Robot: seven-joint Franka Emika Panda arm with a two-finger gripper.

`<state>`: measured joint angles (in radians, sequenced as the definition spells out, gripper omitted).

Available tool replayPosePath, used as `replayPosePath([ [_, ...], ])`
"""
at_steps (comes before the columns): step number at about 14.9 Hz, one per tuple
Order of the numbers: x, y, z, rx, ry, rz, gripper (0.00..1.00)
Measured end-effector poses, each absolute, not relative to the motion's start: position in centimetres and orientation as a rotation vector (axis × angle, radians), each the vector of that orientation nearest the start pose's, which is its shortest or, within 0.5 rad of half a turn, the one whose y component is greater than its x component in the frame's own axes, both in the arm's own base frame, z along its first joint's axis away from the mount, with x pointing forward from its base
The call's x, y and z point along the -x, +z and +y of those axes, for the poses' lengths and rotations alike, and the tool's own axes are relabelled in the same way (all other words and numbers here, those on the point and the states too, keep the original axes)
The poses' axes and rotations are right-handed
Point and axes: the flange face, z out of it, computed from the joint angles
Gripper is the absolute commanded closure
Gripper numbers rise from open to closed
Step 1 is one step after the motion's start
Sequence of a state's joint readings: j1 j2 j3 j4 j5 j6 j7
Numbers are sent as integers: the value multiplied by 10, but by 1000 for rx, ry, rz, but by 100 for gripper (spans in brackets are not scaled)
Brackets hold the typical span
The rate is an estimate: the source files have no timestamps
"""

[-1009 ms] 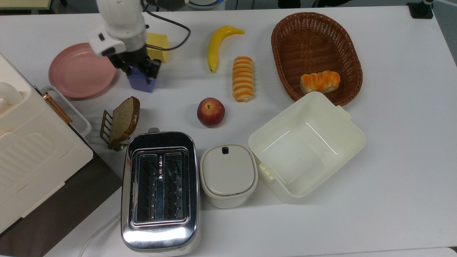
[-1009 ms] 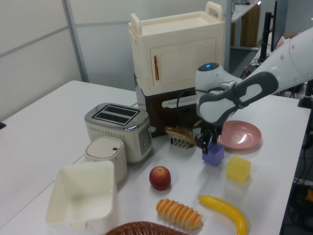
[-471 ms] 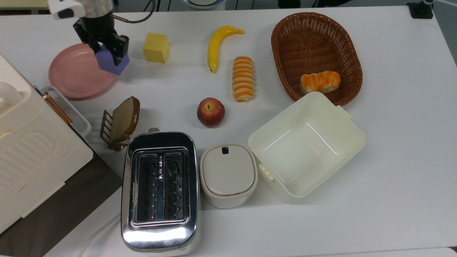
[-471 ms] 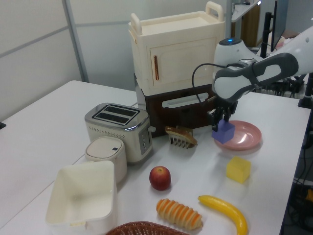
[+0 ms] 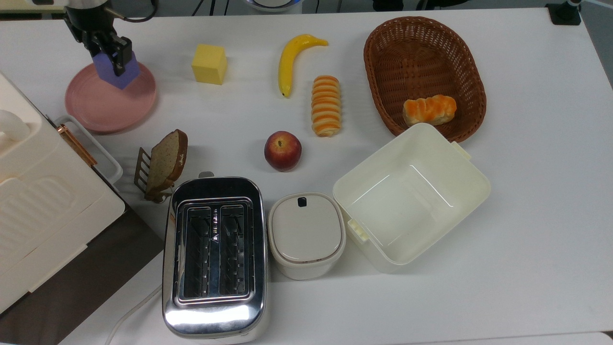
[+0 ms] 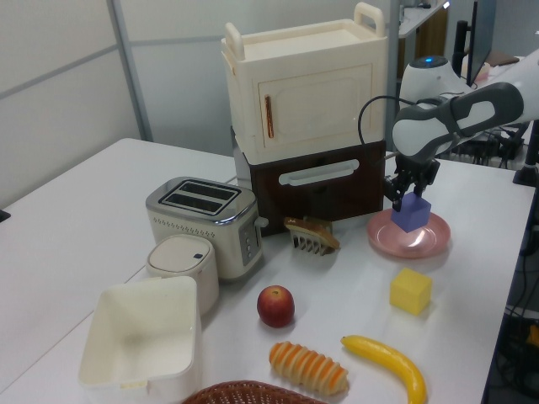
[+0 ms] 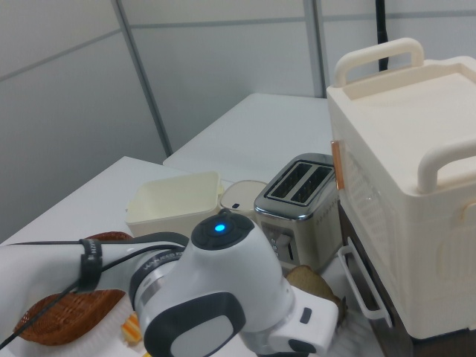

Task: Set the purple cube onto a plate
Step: 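Lift the purple cube and carry it over the pink plate, then lower the purple cube onto the pink plate and open the gripper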

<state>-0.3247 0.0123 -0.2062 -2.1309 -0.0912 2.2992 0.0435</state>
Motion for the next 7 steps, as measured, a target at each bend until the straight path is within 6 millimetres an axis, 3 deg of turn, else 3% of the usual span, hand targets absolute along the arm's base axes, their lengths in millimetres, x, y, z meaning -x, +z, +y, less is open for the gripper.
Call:
replayPosePath([
  [7,-506,400,-304,3156,-190,850,100],
])
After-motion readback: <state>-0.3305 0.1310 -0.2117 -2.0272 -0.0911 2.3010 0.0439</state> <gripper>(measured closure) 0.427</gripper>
